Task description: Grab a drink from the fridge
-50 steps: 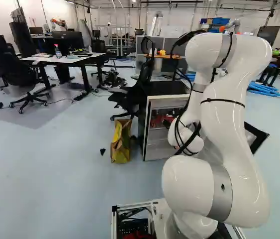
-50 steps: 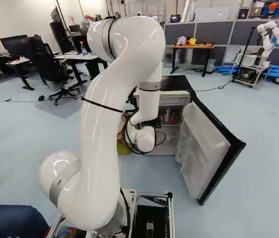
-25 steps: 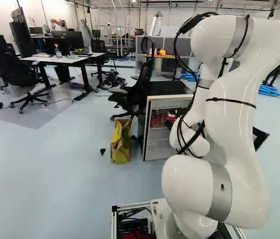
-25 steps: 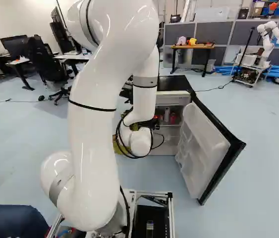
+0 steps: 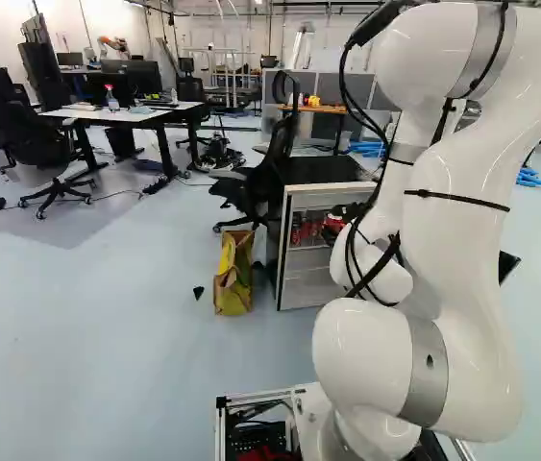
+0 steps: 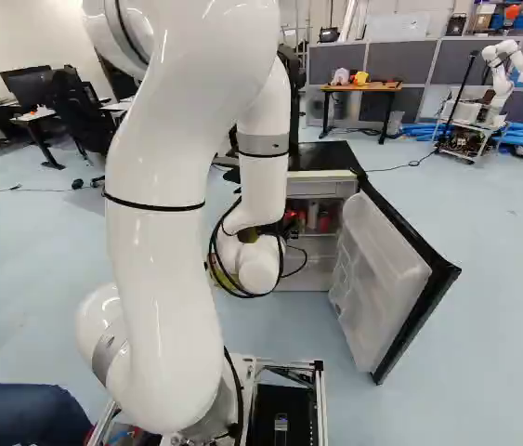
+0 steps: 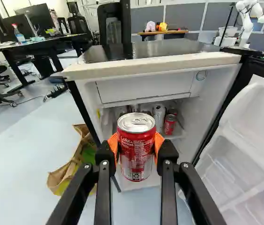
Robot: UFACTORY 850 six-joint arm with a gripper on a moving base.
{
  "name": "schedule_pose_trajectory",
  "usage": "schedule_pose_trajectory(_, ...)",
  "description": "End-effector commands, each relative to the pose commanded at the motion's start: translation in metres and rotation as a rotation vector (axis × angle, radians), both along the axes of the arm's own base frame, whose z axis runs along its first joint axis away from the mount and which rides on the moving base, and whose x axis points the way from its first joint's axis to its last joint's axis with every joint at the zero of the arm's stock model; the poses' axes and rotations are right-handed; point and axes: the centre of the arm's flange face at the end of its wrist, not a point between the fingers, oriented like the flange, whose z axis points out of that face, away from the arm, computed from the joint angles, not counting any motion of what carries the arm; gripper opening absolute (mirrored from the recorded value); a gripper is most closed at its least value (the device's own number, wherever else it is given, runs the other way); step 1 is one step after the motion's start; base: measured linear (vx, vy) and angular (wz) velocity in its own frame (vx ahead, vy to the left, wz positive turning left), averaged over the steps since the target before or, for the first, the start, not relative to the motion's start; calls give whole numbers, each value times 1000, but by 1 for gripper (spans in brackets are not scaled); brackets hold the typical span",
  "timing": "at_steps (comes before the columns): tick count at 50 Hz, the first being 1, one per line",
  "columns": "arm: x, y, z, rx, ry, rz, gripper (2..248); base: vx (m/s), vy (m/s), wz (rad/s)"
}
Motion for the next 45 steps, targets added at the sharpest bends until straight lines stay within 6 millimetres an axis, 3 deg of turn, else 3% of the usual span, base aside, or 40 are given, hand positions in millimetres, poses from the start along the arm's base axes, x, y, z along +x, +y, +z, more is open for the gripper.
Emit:
schedule_pose_trajectory(23,1,1,23,-28,-53,4,96,0,0,0)
schedule_pose_trajectory(45,20,-2,43,-59,-116,21,96,0,0,0)
